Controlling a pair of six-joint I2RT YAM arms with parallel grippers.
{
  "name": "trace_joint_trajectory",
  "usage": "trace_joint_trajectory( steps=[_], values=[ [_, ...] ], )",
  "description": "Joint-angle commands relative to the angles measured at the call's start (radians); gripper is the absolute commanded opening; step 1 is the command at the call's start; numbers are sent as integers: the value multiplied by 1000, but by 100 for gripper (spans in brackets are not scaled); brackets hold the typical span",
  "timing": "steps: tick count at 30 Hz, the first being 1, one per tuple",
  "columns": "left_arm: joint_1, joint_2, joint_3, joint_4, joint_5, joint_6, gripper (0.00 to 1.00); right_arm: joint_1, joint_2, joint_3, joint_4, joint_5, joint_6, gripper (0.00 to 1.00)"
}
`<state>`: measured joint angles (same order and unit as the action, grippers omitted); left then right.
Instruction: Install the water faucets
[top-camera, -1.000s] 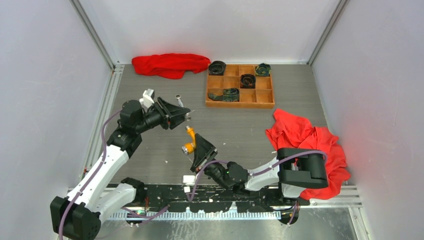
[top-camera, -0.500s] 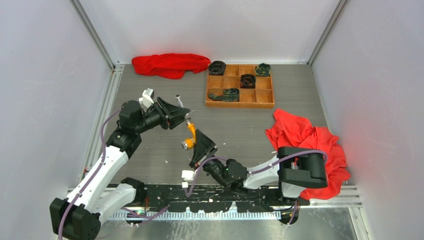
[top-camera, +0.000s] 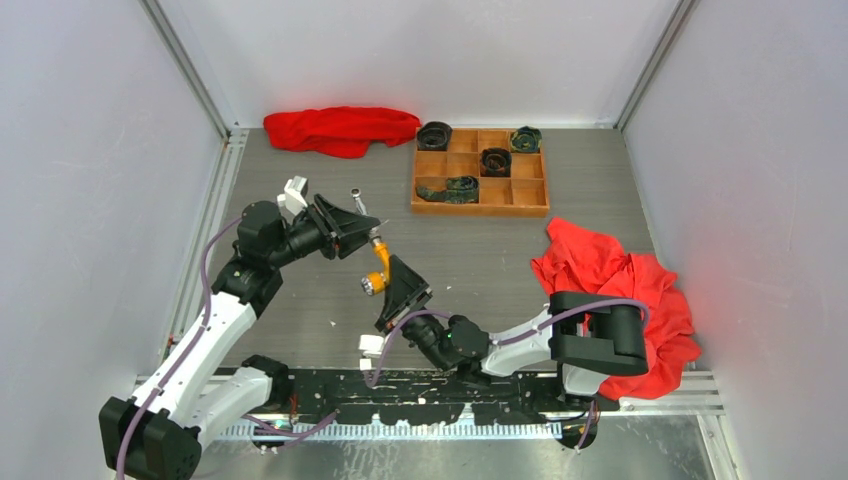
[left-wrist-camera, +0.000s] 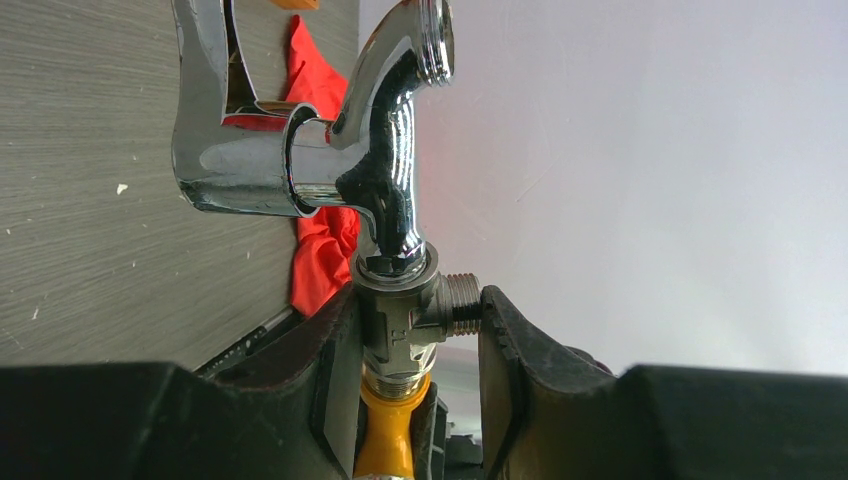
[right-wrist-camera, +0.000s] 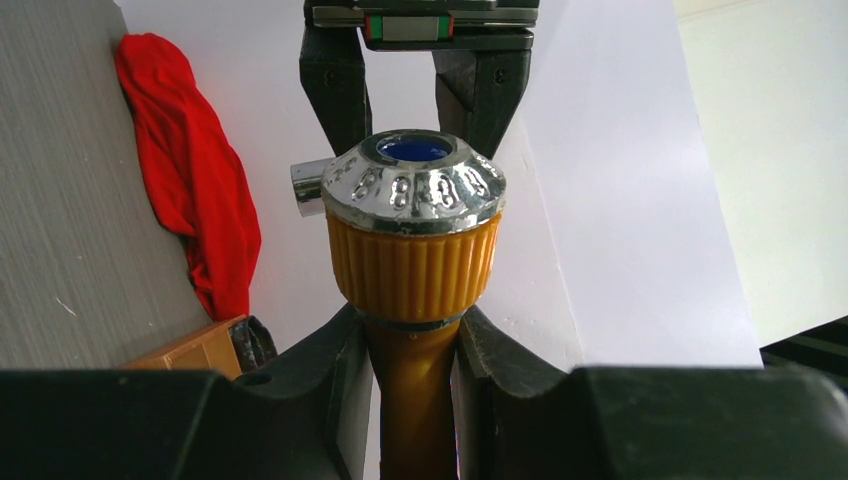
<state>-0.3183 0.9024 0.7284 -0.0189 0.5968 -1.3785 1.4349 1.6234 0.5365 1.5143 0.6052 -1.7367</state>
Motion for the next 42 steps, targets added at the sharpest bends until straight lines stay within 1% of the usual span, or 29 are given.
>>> trace_joint_trajectory(
  steps=[1, 6, 14, 21, 29, 38, 42],
  values=[
    [7, -32, 10, 85, 36, 24, 0, -6, -1, 48, 182, 6, 18, 1],
    [4, -34, 14, 71, 32, 49, 0, -5, 12, 76, 178, 37, 16, 0],
    [2, -65, 22, 33, -14, 106, 0, -4, 41, 111, 171, 92, 17, 1],
    [-11, -66, 17, 22, -24, 144, 0, -1, 39, 145, 100, 141, 63, 1],
    [-21, -93, 4, -15, -108, 168, 0, 28, 51, 193, 73, 187, 107, 1],
    [-28, -84, 4, -24, -103, 189, 0, 33, 86, 224, 116, 201, 104, 1],
    [-30, -80, 5, -23, -101, 193, 0, 33, 65, 225, 94, 200, 154, 1]
  ],
)
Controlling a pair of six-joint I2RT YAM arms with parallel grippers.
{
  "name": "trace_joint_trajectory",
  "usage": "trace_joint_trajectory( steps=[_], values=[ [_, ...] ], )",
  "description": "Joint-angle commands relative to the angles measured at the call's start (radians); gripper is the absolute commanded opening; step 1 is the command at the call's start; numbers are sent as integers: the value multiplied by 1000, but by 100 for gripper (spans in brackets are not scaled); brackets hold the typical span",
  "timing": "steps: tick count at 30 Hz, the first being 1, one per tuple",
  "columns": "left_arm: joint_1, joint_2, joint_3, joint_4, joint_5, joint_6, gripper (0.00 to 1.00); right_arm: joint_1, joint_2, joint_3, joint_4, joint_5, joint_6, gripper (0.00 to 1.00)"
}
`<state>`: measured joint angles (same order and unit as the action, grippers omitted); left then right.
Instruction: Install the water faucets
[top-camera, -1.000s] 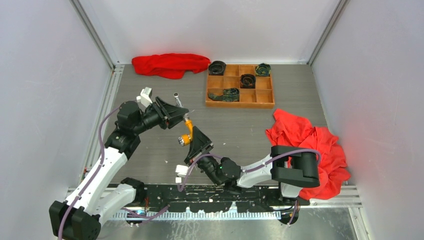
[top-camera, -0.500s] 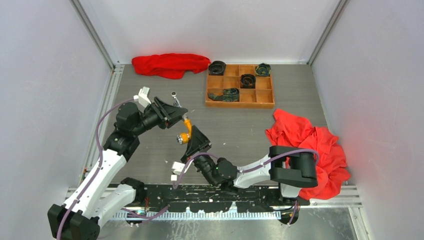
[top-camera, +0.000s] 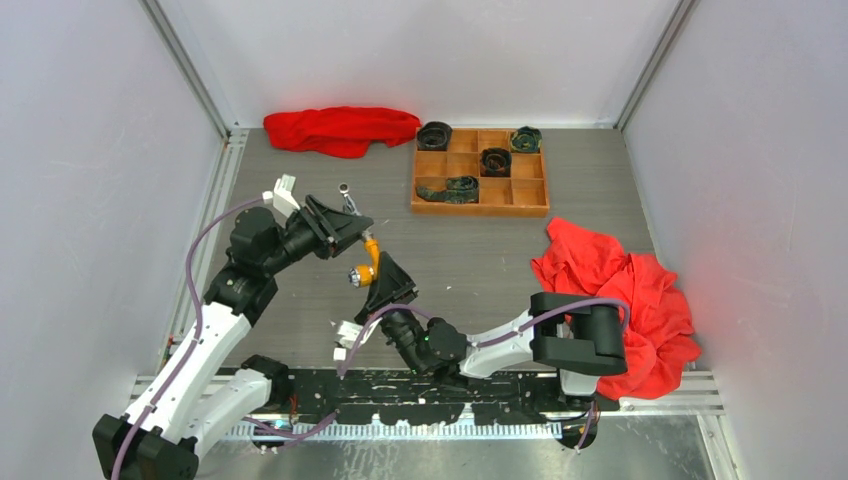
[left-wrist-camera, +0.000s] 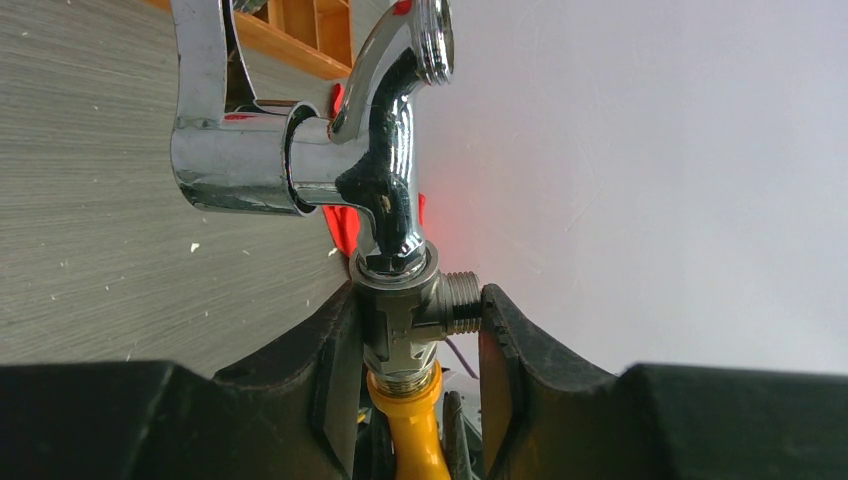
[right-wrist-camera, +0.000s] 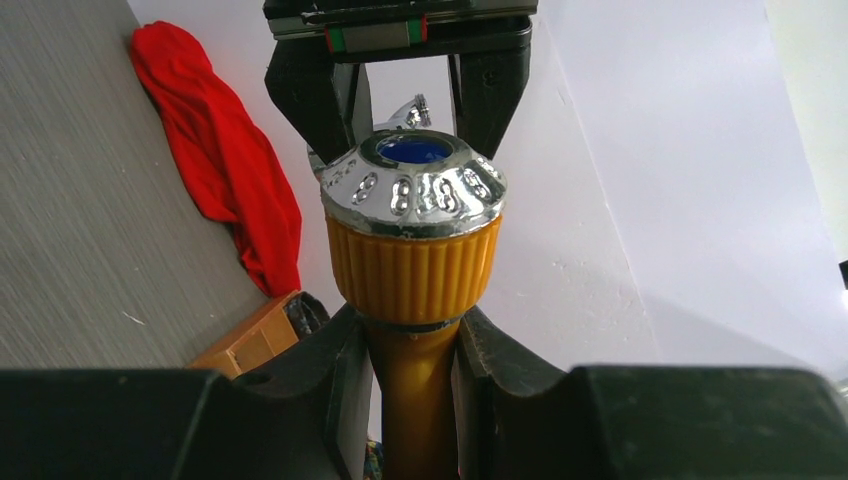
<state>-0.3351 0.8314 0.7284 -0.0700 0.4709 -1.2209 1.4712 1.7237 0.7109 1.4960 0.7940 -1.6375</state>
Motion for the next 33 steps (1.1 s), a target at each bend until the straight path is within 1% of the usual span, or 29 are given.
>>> trace_joint_trajectory(
  steps=[1, 8, 17, 22, 28, 33],
  values=[
    [-13, -8, 6, 29, 26, 35, 0, -4, -46, 48, 98, 10, 77, 1],
    [-17, -14, -3, 49, 17, 25, 0, -3, -131, 48, -20, 12, 331, 1],
    [-24, -23, -24, 99, 13, -8, 0, -9, -148, 47, -18, 19, 535, 1],
    [-27, -38, -42, 120, -3, -24, 0, -29, -175, 51, -21, 41, 731, 1],
    [-29, -48, -55, 141, -17, -40, 0, -62, -232, 35, -91, 49, 1022, 1],
    [-30, -62, -67, 158, -44, -58, 0, -89, -239, 4, -50, 66, 1169, 1]
  ],
)
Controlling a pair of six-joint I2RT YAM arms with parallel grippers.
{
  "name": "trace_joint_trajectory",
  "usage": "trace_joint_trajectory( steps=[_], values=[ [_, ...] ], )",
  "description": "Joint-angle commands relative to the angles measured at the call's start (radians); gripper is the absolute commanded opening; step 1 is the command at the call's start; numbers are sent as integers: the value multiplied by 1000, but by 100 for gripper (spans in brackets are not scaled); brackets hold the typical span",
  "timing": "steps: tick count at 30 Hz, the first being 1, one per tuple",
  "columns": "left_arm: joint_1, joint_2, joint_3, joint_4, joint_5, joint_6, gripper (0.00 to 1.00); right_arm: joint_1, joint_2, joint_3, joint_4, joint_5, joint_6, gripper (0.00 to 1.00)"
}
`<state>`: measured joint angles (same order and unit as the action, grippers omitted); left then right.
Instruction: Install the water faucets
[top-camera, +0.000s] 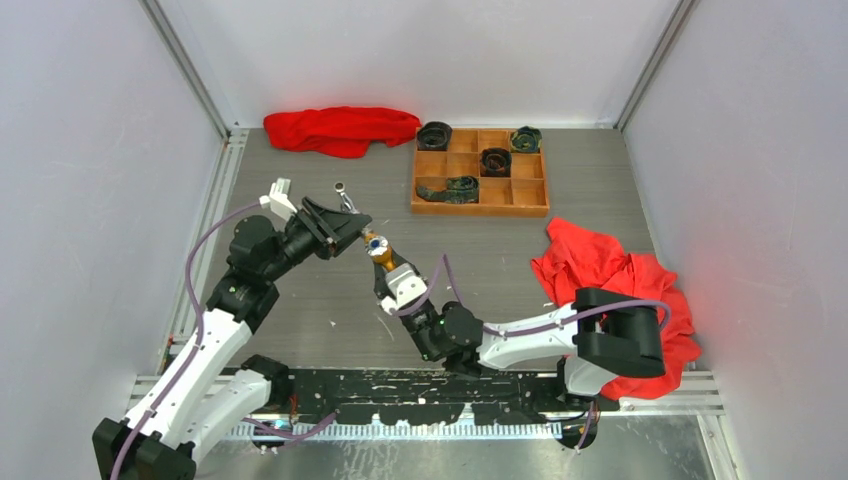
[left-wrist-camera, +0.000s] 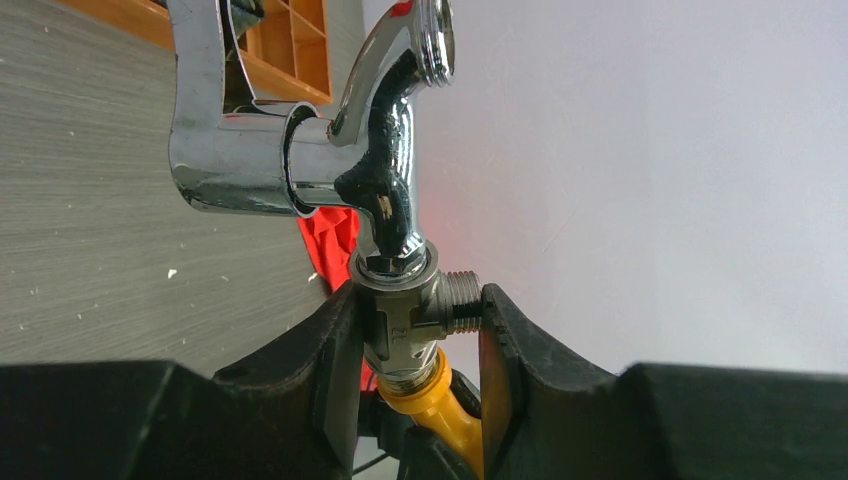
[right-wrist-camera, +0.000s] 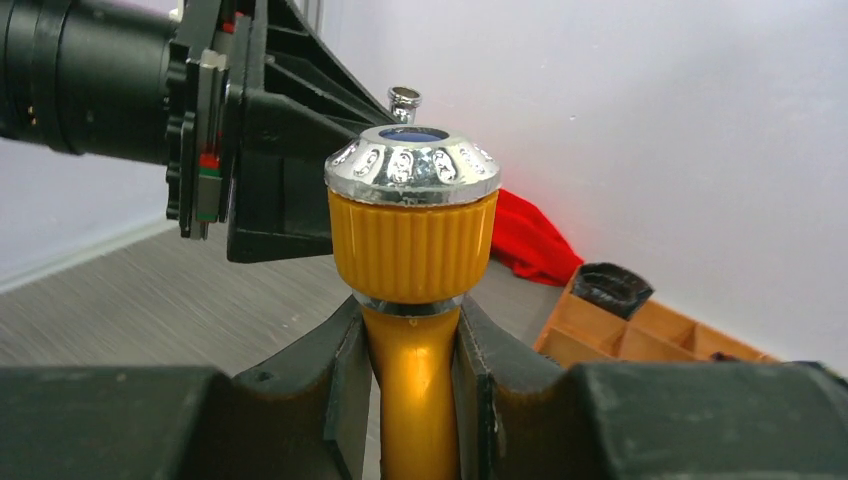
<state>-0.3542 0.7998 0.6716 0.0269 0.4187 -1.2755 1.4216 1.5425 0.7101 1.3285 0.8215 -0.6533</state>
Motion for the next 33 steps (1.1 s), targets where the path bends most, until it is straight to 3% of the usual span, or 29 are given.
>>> trace_joint_trajectory(
  steps=[1, 6, 15, 27, 33],
  values=[
    [-11, -30, -11, 62, 8, -4, 0, -45, -60, 3, 114, 39, 209, 0],
    [-12, -35, -17, 66, 1, -12, 0, -71, -90, -13, 57, 14, 381, 1],
    [-18, -63, -46, 73, -51, -52, 0, -82, -94, -44, 99, -8, 528, 1],
    [-46, -80, -74, 93, -121, -93, 0, -76, -29, -50, 194, -7, 612, 1],
    [-65, -84, -75, 82, -154, -117, 0, -47, 42, -54, 313, -3, 473, 1]
  ],
)
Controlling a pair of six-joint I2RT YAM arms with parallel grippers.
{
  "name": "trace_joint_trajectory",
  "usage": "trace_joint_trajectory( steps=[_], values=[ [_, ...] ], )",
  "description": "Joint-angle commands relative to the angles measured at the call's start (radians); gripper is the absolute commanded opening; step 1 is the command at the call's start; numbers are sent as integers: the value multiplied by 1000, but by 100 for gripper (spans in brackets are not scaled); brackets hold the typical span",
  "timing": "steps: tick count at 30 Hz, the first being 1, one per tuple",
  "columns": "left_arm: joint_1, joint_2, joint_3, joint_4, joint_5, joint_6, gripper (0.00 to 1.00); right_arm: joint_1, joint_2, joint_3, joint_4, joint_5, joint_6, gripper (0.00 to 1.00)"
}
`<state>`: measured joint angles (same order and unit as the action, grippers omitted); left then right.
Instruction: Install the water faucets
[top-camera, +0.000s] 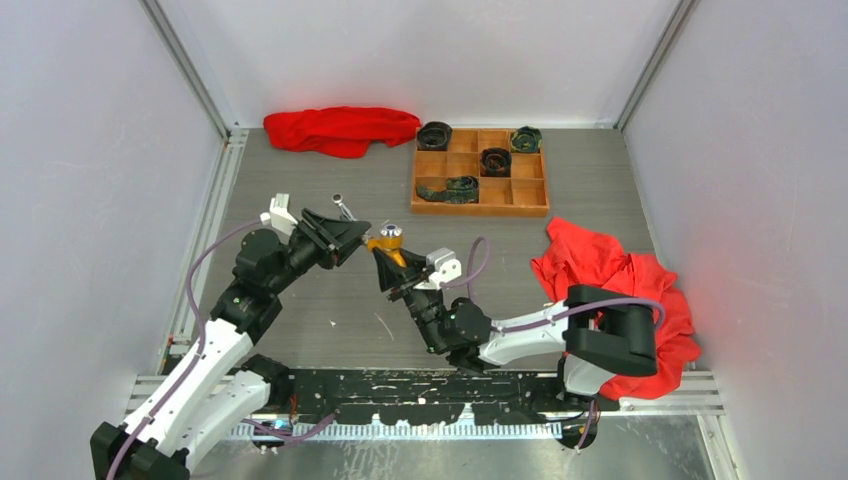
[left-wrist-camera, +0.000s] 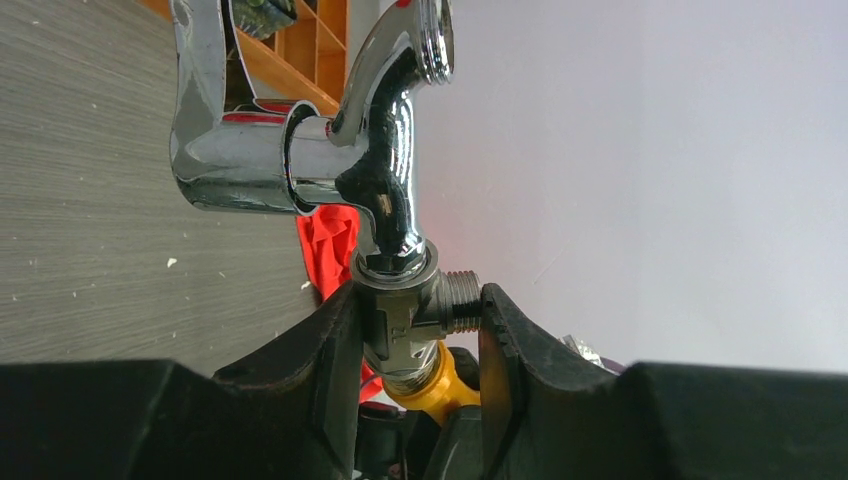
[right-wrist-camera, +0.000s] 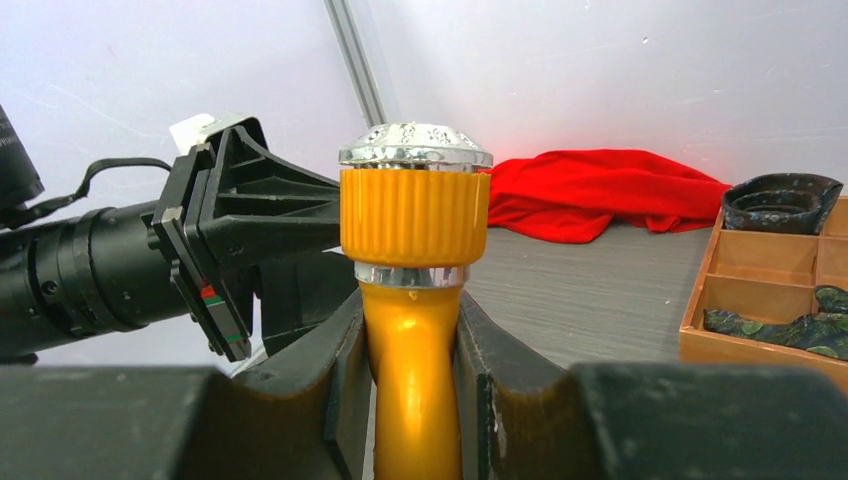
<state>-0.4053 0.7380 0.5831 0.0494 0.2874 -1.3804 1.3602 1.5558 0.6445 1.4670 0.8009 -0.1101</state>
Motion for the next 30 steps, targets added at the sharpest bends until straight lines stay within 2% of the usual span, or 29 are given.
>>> trace_joint_trajectory(
  steps=[1, 5, 8, 10, 14, 15, 18, 22, 25, 30],
  values=[
    [-14, -20, 17, 54, -25, -12, 0, 19, 34, 8, 192, 25, -86, 1],
    [-14, -21, 41, 6, -36, 15, 0, 31, 4, -33, 197, 46, -139, 1],
    [-14, -29, 78, -104, -60, 69, 0, 27, -90, -113, 101, 64, -146, 1],
    [-15, -29, 110, -211, -87, 117, 0, 5, -199, -161, -79, 77, -60, 1],
    [-16, 3, 156, -369, -124, 175, 0, -173, -467, -166, -740, -54, 389, 1],
    [-18, 16, 165, -400, -128, 186, 0, -216, -514, -167, -837, -73, 454, 0],
    [-42, 52, 185, -470, -158, 215, 0, -284, -635, -197, -985, -91, 520, 0],
    [-103, 101, 200, -551, -247, 242, 0, -407, -685, -166, -1230, -207, 655, 0],
    [-167, 168, 237, -638, -347, 278, 0, -442, -676, -140, -1310, -280, 710, 0],
    [-260, 293, 296, -738, -472, 304, 0, -444, -655, -141, -1308, -297, 737, 0]
  ],
)
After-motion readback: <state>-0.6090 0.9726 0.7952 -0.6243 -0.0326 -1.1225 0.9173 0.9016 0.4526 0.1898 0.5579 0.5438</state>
